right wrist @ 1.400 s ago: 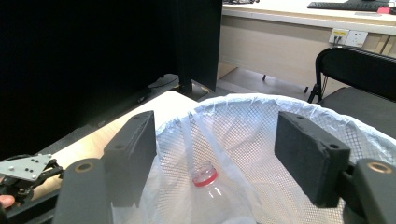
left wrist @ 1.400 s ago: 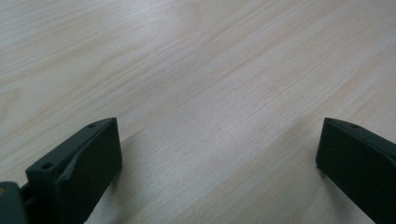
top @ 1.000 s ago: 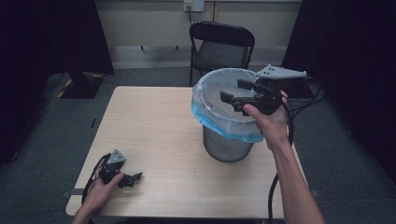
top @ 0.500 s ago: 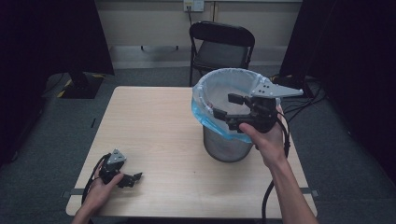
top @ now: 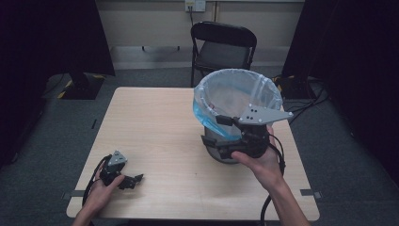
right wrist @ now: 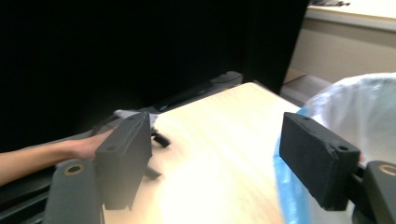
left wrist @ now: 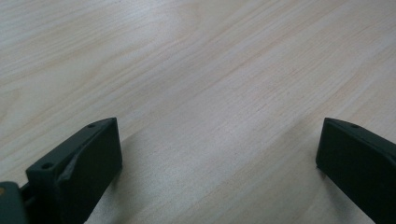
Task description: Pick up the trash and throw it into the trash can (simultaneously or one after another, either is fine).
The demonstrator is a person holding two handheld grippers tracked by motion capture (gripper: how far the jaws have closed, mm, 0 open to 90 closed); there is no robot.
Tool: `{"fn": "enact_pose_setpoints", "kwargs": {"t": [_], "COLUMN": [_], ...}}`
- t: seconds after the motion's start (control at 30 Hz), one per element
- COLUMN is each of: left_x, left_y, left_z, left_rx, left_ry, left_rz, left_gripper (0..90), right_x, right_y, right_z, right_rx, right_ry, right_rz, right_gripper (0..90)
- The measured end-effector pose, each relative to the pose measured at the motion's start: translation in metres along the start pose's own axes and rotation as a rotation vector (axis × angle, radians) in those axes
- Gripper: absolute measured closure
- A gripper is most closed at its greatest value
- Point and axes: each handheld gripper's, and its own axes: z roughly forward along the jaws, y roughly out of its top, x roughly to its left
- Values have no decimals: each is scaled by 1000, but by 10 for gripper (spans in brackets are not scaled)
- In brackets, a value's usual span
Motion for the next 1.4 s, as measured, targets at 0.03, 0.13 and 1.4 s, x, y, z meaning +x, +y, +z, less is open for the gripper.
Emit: {"fn": "enact_pose_setpoints", "kwargs": {"t": [0.03,0.13,1.4], "left_x": [0,0,0], "left_y": [0,0,0], "left_z": [0,0,0], "left_rx": [0,0,1], "left_ry": [0,0,1], "left_rz": [0,0,0], "left_gripper": [0,0,0], "right_x": [2,6,6], "right_y": [-2,-10,-152], "right_z": [0,1,19], "right_rx": [4,17,214], "right_ry": [-7,0,-97], "right_rz": [-1,2,102], "right_gripper": [250,251,194]}}
